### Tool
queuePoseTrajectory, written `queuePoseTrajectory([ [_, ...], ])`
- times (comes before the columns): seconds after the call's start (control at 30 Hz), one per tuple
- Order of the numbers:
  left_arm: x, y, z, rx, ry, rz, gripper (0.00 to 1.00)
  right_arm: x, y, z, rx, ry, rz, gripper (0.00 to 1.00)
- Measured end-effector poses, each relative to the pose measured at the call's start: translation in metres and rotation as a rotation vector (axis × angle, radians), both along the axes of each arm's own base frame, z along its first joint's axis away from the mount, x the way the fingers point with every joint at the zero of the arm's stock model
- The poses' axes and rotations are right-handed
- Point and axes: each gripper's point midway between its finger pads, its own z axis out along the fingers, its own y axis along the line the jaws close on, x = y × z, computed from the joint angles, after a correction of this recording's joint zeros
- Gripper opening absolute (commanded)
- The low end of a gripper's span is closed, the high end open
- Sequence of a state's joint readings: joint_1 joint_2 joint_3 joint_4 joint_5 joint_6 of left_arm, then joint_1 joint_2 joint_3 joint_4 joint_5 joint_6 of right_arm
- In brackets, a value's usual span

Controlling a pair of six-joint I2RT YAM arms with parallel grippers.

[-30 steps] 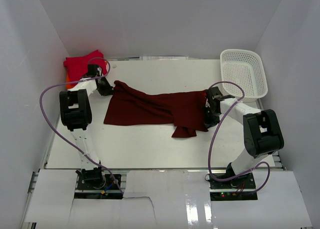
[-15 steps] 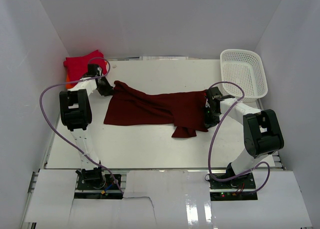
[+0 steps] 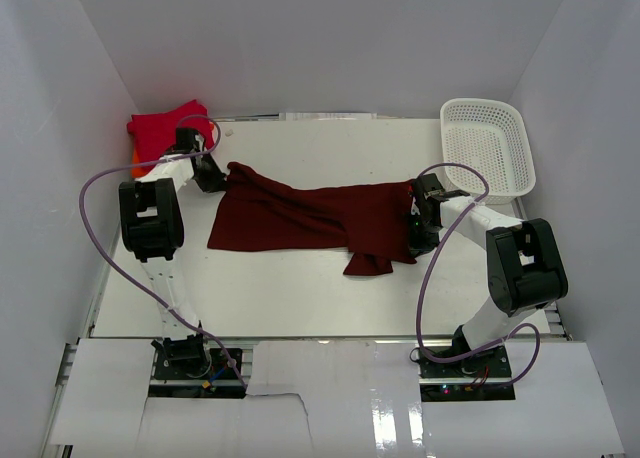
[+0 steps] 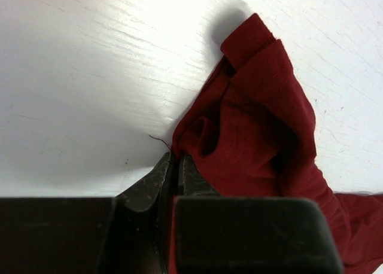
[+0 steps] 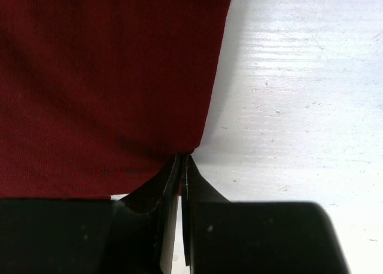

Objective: Fold and stack the t-shirts
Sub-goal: Flatten out the tshirt

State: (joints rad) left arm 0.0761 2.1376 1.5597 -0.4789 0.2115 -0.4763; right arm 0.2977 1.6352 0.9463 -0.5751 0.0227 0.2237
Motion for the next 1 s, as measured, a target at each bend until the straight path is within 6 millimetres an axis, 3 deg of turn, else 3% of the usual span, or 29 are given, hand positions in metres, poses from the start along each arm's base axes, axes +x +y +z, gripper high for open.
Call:
queuePoseTrajectory([
  [0.2,-0.001,0.000,0.002,0.000,0.009,-0.001,0.23,0.000,0.000,0.000,0.000,0.000,0.000,0.08],
  [0.37,-0.003,0.000,0.003,0.000,0.016,-0.001,0.24,0.000,0.001,0.000,0.000,0.000,0.003,0.08],
  [0.47,-0.003,0.000,0.004,-0.001,0.019,-0.001,0.14,0.000,0.001,0.000,0.000,-0.001,0.004,0.08],
  [0.5,-0.003,0.000,0.005,-0.001,0.018,0.000,0.02,0.000,0.001,0.000,0.000,-0.001,0.004,0.08],
  [0.53,-0.002,0.000,0.006,-0.002,0.016,0.002,0.00,0.000,0.001,0.000,0.000,-0.001,0.004,0.08],
  [0.87,0.002,-0.002,0.014,-0.008,0.002,-0.008,0.00,-0.001,0.001,-0.001,0.000,-0.001,0.004,0.08],
  [1.0,0.002,-0.003,0.018,-0.012,0.000,-0.017,0.11,-0.001,0.001,0.000,0.000,-0.001,0.005,0.08],
])
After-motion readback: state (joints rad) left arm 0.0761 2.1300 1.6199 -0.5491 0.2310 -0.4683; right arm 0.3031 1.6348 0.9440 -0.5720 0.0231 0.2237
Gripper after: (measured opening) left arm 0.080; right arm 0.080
